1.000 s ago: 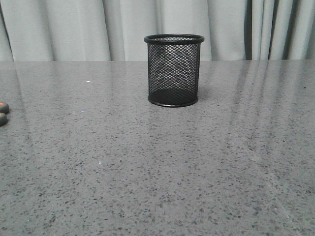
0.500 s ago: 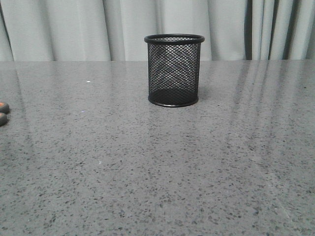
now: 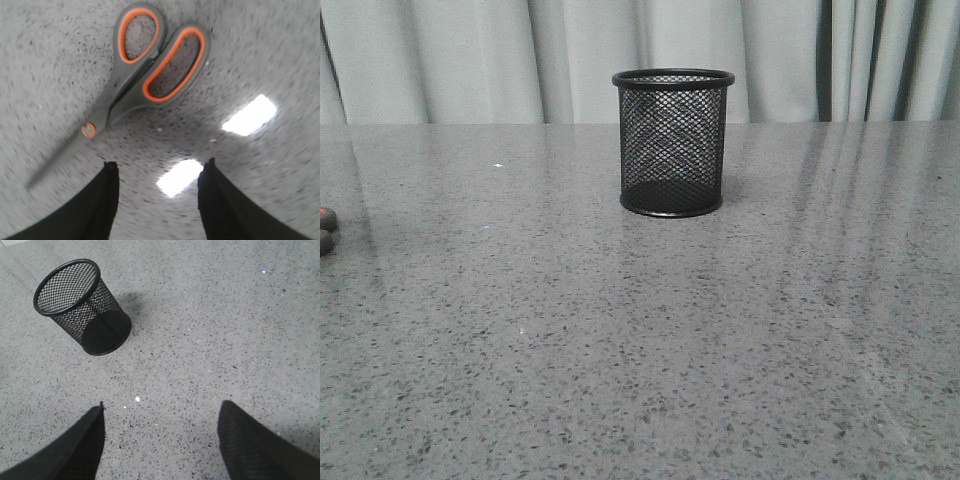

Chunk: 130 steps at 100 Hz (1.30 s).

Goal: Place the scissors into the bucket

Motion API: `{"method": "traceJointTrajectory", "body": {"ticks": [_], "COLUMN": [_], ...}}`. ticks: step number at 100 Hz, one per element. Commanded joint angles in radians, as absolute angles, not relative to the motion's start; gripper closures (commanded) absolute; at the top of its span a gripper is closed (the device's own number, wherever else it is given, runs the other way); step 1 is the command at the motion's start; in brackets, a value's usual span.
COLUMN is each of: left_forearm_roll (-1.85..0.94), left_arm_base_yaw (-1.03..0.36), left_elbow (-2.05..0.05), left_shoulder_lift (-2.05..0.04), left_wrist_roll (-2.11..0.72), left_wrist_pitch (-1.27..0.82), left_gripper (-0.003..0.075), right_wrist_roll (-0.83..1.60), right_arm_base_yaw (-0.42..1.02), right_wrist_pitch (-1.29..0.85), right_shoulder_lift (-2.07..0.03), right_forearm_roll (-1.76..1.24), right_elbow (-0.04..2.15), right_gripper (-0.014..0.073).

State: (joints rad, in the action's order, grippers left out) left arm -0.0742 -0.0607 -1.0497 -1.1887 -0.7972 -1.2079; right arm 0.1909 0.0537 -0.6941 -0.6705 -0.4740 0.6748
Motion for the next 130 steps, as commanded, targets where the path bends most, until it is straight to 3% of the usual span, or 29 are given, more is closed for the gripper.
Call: {"method": "traceJointTrajectory", "body": {"ticks": [1,33,79,130], "left_forearm_roll": [-0.072,-0.072,0.0,-0.069], "left_arm_base_yaw": [-0.064,-0.064,-0.061,-0.061], "left_elbow": [-1.103,-1.123,-1.123,-1.123], "left_shoulder_lift": [-1.227,-1.379,-1.483,-1.553], "left_wrist_roll": [-1.019,-1.265,-1.32,-1.426], "left_wrist_pitch": [-1.198,-1.168,-1.086,-1.129], "left_gripper": [0.0378,0.0379,0.0379,0.0382], "right_wrist_roll": [0.211,0.225,0.226,0.229], "right_arm_base_yaw": [0.053,0.053,0.053,0.053], "right_wrist_pitch": [-0.628,-0.629,-0.629,-0.649], "right_shoulder_lift": [-0.676,-0.676,-0.676,-0.676], "right_forearm_roll": [-0.495,-0.495,-0.495,-0.495], "right_elbow": [0.707,0.707,0.707,0.707], "right_gripper": [0.0158,0.0158,0.0158,0.0158]}}
